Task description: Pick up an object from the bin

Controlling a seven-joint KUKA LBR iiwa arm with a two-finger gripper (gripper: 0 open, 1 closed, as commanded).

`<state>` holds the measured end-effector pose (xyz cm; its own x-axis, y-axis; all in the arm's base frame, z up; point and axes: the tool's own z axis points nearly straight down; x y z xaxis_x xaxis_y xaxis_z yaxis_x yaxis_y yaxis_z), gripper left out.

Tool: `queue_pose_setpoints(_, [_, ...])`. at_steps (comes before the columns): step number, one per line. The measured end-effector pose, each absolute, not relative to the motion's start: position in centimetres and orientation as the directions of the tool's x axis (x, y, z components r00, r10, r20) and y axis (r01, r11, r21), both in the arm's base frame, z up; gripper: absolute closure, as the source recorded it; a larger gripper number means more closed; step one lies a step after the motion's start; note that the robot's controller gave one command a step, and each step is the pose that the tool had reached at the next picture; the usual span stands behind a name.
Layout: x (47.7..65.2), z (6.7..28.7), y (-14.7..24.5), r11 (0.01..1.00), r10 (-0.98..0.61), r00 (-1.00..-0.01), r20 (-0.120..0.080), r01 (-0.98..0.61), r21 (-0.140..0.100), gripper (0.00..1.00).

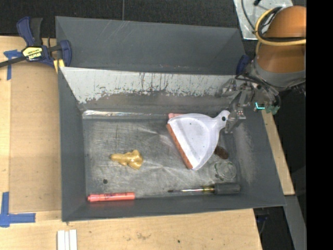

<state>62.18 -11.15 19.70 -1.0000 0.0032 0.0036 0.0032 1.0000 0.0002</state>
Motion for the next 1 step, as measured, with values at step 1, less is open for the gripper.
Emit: queue_pose_setpoints(1, [62.28, 20.13, -11.1, 1.0, 0.001, -1.0, -0.003, 0.001, -0.001, 0.0])
